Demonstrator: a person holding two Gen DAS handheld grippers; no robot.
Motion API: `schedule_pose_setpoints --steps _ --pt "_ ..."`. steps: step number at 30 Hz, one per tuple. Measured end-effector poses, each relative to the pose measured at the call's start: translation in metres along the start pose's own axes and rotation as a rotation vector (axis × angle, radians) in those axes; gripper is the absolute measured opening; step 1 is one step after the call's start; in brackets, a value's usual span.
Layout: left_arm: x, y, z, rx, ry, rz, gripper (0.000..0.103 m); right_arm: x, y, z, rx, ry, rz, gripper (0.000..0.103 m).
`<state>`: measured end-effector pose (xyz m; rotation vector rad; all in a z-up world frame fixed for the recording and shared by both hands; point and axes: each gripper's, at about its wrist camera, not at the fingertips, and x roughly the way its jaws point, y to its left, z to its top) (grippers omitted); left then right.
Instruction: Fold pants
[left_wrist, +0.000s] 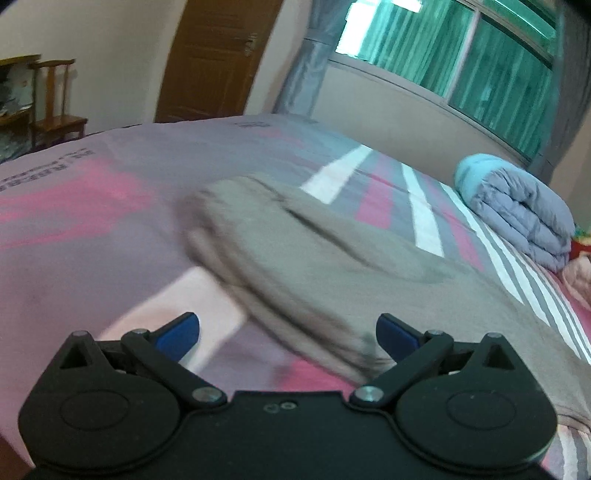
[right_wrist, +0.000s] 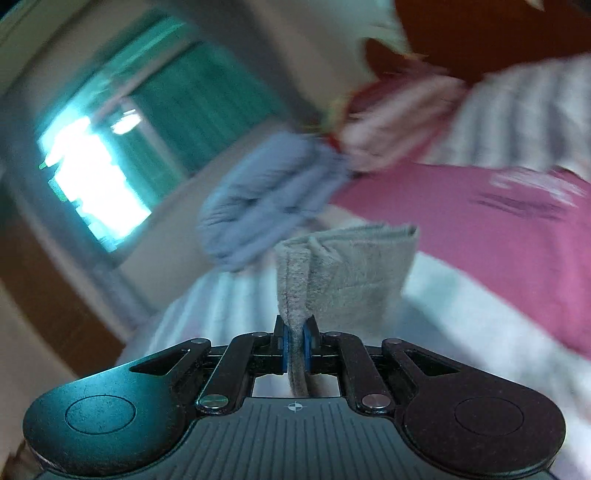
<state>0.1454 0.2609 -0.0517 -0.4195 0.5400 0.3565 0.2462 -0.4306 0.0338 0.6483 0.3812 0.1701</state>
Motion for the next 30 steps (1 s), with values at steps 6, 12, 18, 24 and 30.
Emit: schedule_pose_setpoints --steps 6,12,18,24,30 --pt "-0.013 0.041 -0.002 -0.036 0.0 0.04 0.096 0.045 0.119 -0.054 -0.158 0.08 0.189 0.007" --pt "-0.02 0.06 -0.001 -0.042 0.005 0.038 0.096 0.11 0.204 -0.207 -0.372 0.468 0.313 0.014" --pt "-0.021 0.067 -0.001 -0.047 0.0 0.037 0.096 0.079 0.224 -0.264 -0.498 0.506 0.425 0.059" --pt "-0.018 0.052 -0.001 -0.049 -0.006 0.035 0.096 0.084 0.216 -0.231 -0.403 0.358 0.31 0.033" --pt "-0.012 0.029 -0.001 -0.018 0.006 0.001 0.096 0.127 0.203 -0.249 -0.386 0.558 0.232 0.02"
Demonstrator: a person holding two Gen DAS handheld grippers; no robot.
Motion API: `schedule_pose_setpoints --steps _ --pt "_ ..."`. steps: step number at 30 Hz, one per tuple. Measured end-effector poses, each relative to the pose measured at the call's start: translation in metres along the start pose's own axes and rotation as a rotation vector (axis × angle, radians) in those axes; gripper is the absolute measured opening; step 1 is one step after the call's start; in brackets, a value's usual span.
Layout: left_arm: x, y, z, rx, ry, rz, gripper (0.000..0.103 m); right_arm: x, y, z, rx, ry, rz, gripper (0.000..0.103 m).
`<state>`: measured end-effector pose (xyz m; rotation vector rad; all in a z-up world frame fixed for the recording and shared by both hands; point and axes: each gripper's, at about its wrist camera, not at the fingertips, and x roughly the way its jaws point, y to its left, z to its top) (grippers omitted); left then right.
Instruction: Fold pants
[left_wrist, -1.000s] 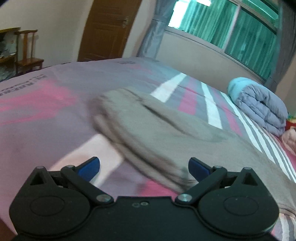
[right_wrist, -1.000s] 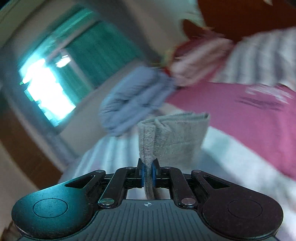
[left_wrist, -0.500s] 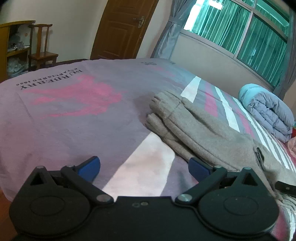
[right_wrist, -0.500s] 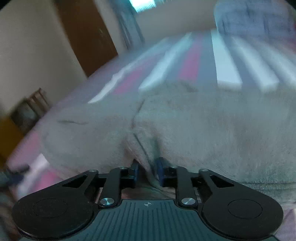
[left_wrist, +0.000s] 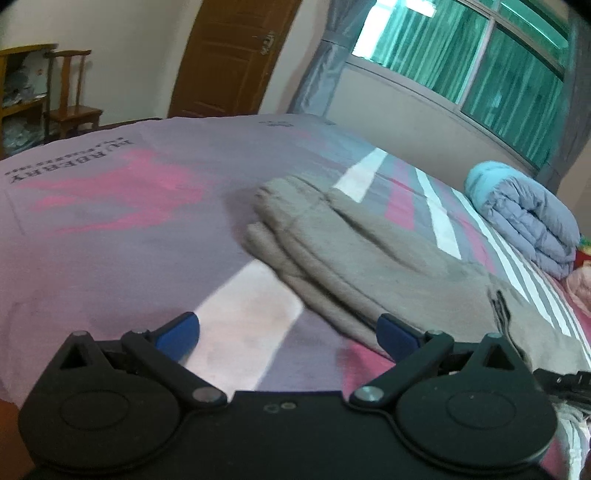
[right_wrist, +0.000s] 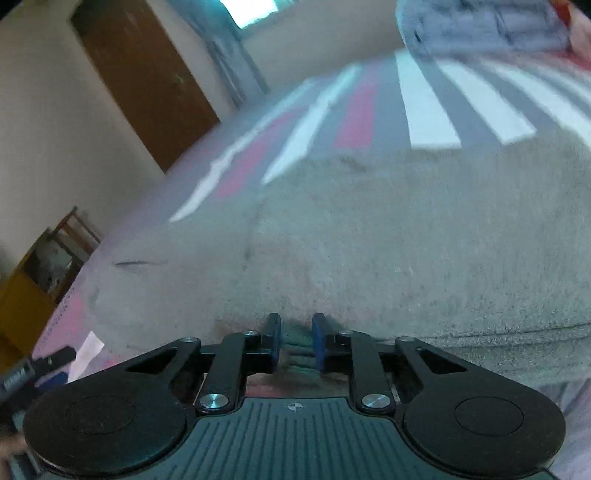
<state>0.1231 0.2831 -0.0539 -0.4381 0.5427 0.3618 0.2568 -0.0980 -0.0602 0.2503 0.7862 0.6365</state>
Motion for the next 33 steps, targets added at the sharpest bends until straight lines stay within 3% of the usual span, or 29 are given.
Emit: schedule_pose_setpoints --steps 5,10,13,16,19,23,27,29,31,33 --pt "0.006 -0.012 -0.001 0.031 0.019 0.002 0.096 -0.02 0.012 -0.004 -0.008 -0.095 0.029 0.02" --pt "0.008 -0.015 -0.001 0.064 0.033 0.009 0.096 -0.012 0.034 -0.006 -0.098 -0.073 0.065 0.023" --pt "0.009 -0.014 -0.002 0.074 0.044 0.014 0.096 -0.001 0.046 -0.013 -0.133 -0.054 0.055 0.055" --pt "0.011 -0.017 -0.003 0.103 0.055 0.02 0.096 0.006 0.053 -0.022 -0.169 -0.029 0.028 0.055" --pt "0.012 -0.019 -0.004 0.136 0.062 0.026 0.097 0.01 0.049 -0.025 -0.175 -0.024 0.01 0.04" --pt "0.014 -0.02 -0.006 0.144 0.064 0.032 0.097 -0.002 0.043 -0.022 -0.144 -0.034 0.042 0.035" --pt "0.014 -0.021 -0.008 0.149 0.064 0.036 0.097 -0.013 0.049 -0.026 -0.19 -0.072 0.043 0.034" --pt "0.016 -0.021 -0.008 0.157 0.07 0.041 0.097 -0.005 0.053 -0.035 -0.242 -0.01 0.034 0.041" --pt "0.017 -0.022 -0.006 0.154 0.071 0.04 0.097 -0.008 0.059 -0.04 -0.325 -0.005 0.029 0.043" --pt "0.015 -0.02 -0.004 0.139 0.064 0.032 0.097 -0.032 0.047 -0.032 -0.248 -0.069 0.078 0.043"
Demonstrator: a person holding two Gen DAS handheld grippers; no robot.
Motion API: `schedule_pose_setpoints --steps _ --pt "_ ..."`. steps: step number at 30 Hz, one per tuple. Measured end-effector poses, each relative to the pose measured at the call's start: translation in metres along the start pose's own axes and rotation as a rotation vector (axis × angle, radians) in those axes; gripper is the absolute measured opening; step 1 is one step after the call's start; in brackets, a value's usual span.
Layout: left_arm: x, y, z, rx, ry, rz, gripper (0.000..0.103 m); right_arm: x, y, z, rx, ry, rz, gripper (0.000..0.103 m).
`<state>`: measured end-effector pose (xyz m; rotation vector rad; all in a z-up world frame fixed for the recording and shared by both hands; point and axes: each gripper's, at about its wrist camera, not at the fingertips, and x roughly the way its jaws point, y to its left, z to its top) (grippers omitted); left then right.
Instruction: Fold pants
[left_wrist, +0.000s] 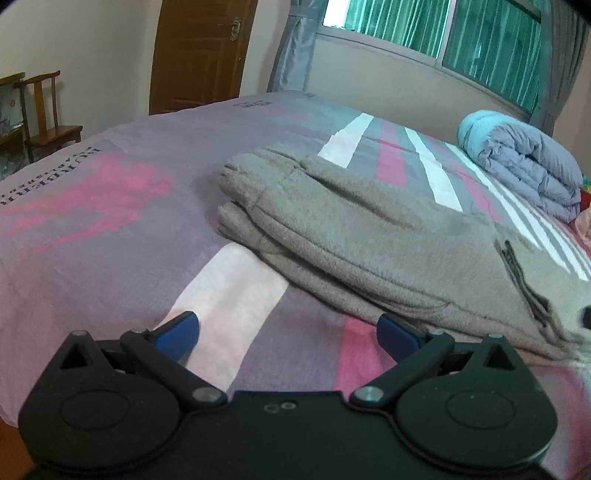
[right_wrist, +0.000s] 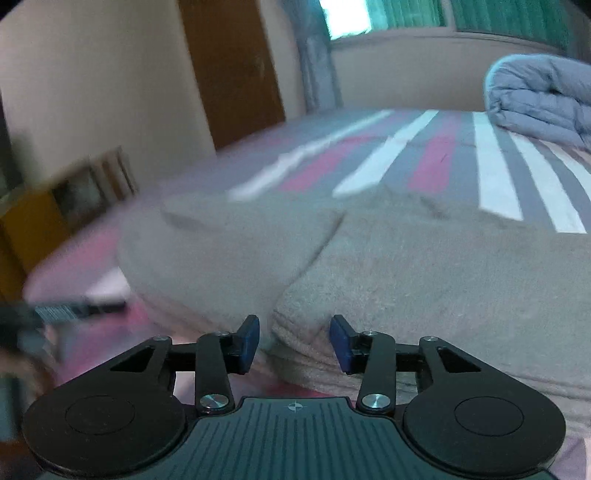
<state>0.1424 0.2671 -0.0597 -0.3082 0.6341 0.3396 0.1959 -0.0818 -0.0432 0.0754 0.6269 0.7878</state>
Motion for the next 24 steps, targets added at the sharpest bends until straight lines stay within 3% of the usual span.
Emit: schedule_pose_setpoints --steps 2,5,7,9,12,16,18,19,21,24 --pt "-0.002 0.003 0.002 -0.02 -0.017 -0.006 0.097 -0.031 -0.023 0.004 0.097 -0.079 -0.048 0.042" --pt "0.0 0.004 0.007 -0.046 -0.028 -0.013 0.097 -0.085 -0.068 -0.003 0.183 -0.211 -0.254 0.038" --pt "0.005 0.0 0.01 -0.05 -0.028 -0.015 0.097 -0.101 -0.1 -0.013 0.251 -0.205 -0.397 0.037" --pt "0.011 -0.006 0.014 -0.044 -0.021 -0.021 0.097 -0.097 -0.13 -0.023 0.329 -0.116 -0.473 0.031" --pt "0.015 -0.011 0.02 -0.036 -0.025 -0.028 0.097 -0.088 -0.156 -0.026 0.397 -0.057 -0.42 0.03" --pt "0.023 -0.008 0.032 -0.044 -0.033 -0.01 0.097 -0.089 -0.161 0.006 0.345 -0.152 -0.416 0.03" --pt "0.028 -0.004 0.037 -0.071 -0.025 -0.022 0.097 -0.076 -0.171 0.021 0.335 -0.152 -0.417 0.03" --pt "0.032 0.001 0.04 -0.109 -0.012 -0.039 0.097 -0.065 -0.179 0.026 0.322 -0.139 -0.424 0.03" --pt "0.039 0.013 0.04 -0.203 0.007 -0.077 0.095 -0.028 -0.202 0.028 0.351 0.038 -0.425 0.03" --pt "0.051 0.036 0.038 -0.346 0.013 -0.19 0.092 -0.043 -0.196 0.035 0.347 -0.06 -0.373 0.03"
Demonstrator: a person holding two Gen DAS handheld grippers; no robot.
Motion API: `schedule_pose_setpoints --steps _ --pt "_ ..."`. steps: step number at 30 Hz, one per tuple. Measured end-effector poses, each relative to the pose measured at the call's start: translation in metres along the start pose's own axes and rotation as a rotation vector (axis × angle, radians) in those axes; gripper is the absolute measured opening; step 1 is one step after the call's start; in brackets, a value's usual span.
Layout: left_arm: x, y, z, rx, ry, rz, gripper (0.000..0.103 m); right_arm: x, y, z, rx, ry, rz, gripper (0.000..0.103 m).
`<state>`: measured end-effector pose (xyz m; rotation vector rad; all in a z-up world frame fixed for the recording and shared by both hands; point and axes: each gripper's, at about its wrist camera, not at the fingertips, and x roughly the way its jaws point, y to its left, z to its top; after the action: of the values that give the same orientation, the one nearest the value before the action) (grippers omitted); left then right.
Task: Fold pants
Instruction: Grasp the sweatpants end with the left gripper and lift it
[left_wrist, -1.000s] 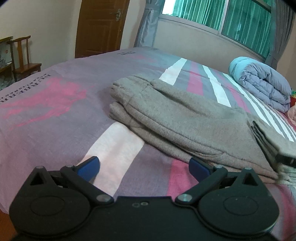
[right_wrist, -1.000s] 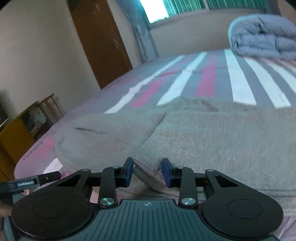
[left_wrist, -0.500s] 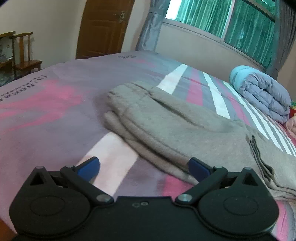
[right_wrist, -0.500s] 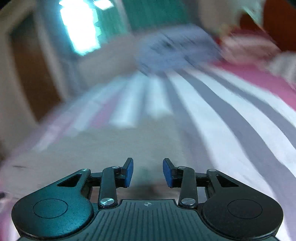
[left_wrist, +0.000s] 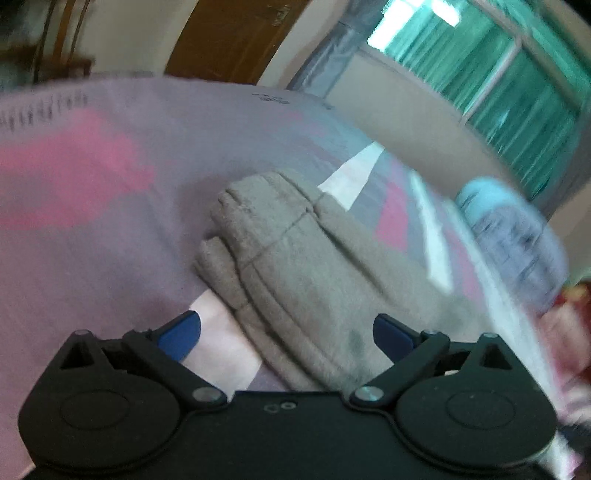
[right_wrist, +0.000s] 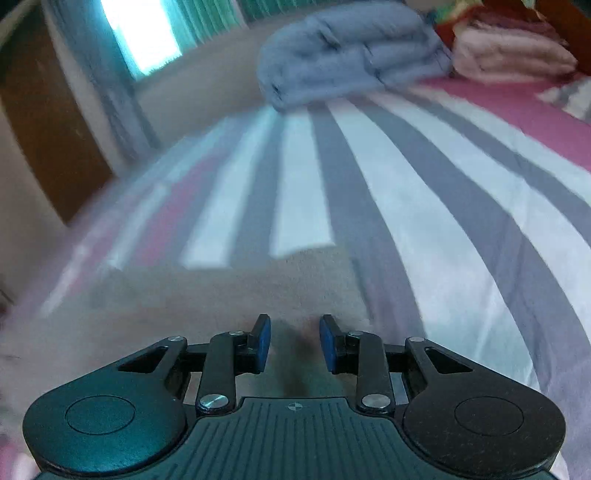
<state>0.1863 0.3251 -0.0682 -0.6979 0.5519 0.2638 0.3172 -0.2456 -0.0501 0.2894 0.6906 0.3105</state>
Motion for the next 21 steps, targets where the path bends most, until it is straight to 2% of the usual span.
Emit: schedule_pose_setpoints --steps 3,5,9,10,11,12,13,16,17,18,19,21 --pt "0.012 0.017 0.006 -0.105 0.036 -0.126 0.092 -0.024 0.001 -0.014 -0.03 -0.052 0.026 0.03" --pt "0.02 0.025 0.011 -0.165 0.054 -0.188 0.092 -0.037 -0.008 -0.026 -0.001 -0.061 0.032 0.03" --pt "0.038 0.038 0.017 -0.224 0.025 -0.24 0.09 -0.062 -0.032 -0.041 0.092 -0.103 0.009 0.03" --pt "0.042 0.038 0.017 -0.22 0.012 -0.234 0.07 -0.07 -0.039 -0.041 0.119 -0.12 -0.001 0.03" --pt "0.045 0.038 0.017 -0.199 0.012 -0.175 0.021 -0.073 -0.047 -0.035 0.148 -0.125 -0.01 0.03" --pt "0.048 0.042 0.017 -0.216 0.03 -0.145 0.022 -0.078 -0.056 -0.035 0.18 -0.125 -0.024 0.03" --pt "0.044 0.046 0.014 -0.254 -0.003 -0.165 0.021 -0.083 -0.066 -0.035 0.211 -0.129 -0.037 0.03" --pt "0.022 0.039 0.003 -0.23 -0.159 -0.187 0.021 -0.102 -0.084 -0.032 0.265 -0.151 -0.074 0.03" --pt "0.024 0.039 -0.003 -0.234 -0.149 -0.166 0.021 -0.108 -0.091 -0.03 0.277 -0.163 -0.08 0.03" --pt "0.03 0.04 -0.005 -0.228 -0.096 -0.131 0.022 -0.114 -0.097 -0.031 0.279 -0.166 -0.09 0.03" --pt "0.031 0.04 -0.004 -0.228 -0.077 -0.118 0.022 -0.118 -0.103 -0.03 0.283 -0.161 -0.102 0.03" --pt "0.018 0.028 0.002 -0.188 -0.107 -0.129 0.022 -0.122 -0.112 -0.033 0.306 -0.152 -0.097 0.03"
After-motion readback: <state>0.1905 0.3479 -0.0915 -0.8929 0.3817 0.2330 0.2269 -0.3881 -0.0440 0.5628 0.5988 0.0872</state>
